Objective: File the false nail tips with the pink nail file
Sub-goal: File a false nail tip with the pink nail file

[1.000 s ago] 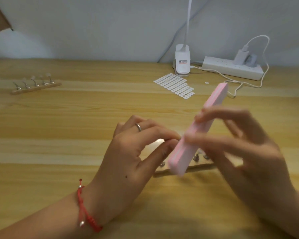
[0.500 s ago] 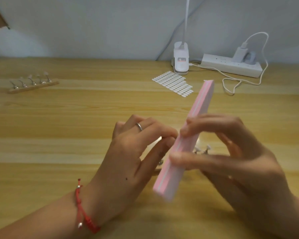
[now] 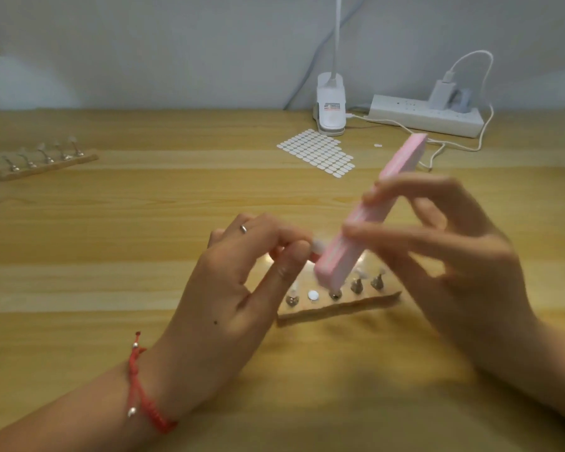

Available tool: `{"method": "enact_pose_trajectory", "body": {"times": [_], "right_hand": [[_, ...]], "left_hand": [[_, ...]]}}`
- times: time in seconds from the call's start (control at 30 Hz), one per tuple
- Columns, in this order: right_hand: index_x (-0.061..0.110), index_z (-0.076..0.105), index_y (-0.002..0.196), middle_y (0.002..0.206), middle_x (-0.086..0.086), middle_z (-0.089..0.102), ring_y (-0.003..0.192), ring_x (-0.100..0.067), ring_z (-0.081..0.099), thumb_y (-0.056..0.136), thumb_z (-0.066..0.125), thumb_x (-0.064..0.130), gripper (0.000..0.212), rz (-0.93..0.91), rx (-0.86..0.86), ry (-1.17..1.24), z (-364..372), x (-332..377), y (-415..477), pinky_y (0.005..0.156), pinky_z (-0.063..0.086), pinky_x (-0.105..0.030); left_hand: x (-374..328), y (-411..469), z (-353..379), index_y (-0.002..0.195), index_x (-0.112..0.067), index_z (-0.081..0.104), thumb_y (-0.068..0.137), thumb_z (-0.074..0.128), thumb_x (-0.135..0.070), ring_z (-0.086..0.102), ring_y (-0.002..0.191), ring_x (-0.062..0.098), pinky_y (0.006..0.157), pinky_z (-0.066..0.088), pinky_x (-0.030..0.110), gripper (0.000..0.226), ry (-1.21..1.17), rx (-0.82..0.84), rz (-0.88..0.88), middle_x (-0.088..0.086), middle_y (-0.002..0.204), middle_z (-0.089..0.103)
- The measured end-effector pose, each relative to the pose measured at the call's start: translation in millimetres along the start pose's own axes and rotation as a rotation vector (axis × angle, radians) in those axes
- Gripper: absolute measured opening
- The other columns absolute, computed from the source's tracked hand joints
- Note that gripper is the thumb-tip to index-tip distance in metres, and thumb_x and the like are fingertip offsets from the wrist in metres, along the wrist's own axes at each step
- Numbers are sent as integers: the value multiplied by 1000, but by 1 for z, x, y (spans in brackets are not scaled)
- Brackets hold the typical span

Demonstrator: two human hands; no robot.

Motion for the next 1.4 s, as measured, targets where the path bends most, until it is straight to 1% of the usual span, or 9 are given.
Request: {"method": "enact_pose_trajectory", "body": {"times": [0.17, 0.3, 0.43, 0.7, 0.87, 0.97, 1.1, 1.23, 1.4], "right_hand": [[20, 59, 118, 118, -12, 55, 115, -28, 54, 81, 70, -7, 47, 215, -121, -61, -30, -57, 0, 97, 47, -53], [22, 61, 118, 116, -12, 55, 114, -26, 54, 82, 70, -9, 48, 229, -85, -21, -19, -61, -5, 93, 47, -53], [25, 62, 116, 118, -10, 55, 116, -27, 53, 84, 69, -7, 46, 240, -80, 25, -19, -63, -7, 95, 47, -55], [27, 61, 116, 118, -6, 54, 118, -22, 53, 87, 66, -3, 42, 268, -75, 70, -18, -65, -8, 99, 46, -55], [26, 61, 117, 118, -8, 54, 118, -26, 53, 87, 66, -1, 41, 251, -67, 67, -17, -64, -7, 97, 47, -56], [25, 61, 117, 118, -8, 54, 117, -26, 54, 87, 67, 0, 39, 248, -59, 75, -15, -63, -8, 96, 47, -56], [22, 61, 118, 118, -9, 54, 117, -25, 54, 87, 66, 2, 37, 250, -49, 74, -14, -63, -8, 96, 47, -54], [22, 61, 118, 119, -9, 55, 118, -22, 53, 87, 64, 5, 35, 260, -44, 65, -14, -63, -7, 97, 48, -54], [22, 61, 117, 118, -10, 55, 118, -23, 53, 87, 64, 5, 35, 250, -38, 61, -14, -61, -7, 97, 48, -54]], "left_hand": [[16, -3, -5, 89, -34, 65, 90, 52, -40, 62, 75, 4, 77, 45, 27, 14, -228, -71, -142, -16, 72, 65], [25, 0, -8, 92, -32, 71, 84, 61, -36, 63, 77, 9, 72, 46, 36, 13, -299, -71, -174, -12, 85, 72], [24, 2, -6, 91, -35, 76, 76, 69, -34, 57, 80, 13, 70, 41, 23, 16, -289, -65, -162, -5, 88, 64], [24, -7, 8, 72, -28, 75, 68, 82, -32, 63, 86, 2, 65, 48, 11, 9, -211, 34, -239, -15, 83, 69], [18, -6, 8, 91, -35, 54, 70, 73, -41, 58, 91, -7, 81, 31, 4, 29, 169, 52, -166, -25, 90, 65], [22, -7, 15, 97, -39, 44, 69, 70, -45, 52, 95, -12, 84, 28, 5, 39, 258, 115, -174, -27, 93, 62], [25, -9, 23, 104, -44, 39, 67, 64, -57, 54, 97, -6, 89, 30, 14, 46, 295, 199, -169, -27, 94, 60], [26, -9, 23, 103, -45, 37, 64, 59, -47, 53, 92, -3, 89, 29, 14, 44, 320, 220, -156, -22, 86, 57], [24, -8, 22, 97, -41, 56, 69, 57, -57, 47, 100, -4, 91, 29, 22, 32, 362, 204, -113, -26, 93, 56]]}}
Point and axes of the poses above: each hand's wrist, its own y-axis towards the middle knuckle, its own z-axis out of the palm, x = y × z, the point moved 10 cm from there along y, towards the middle knuckle
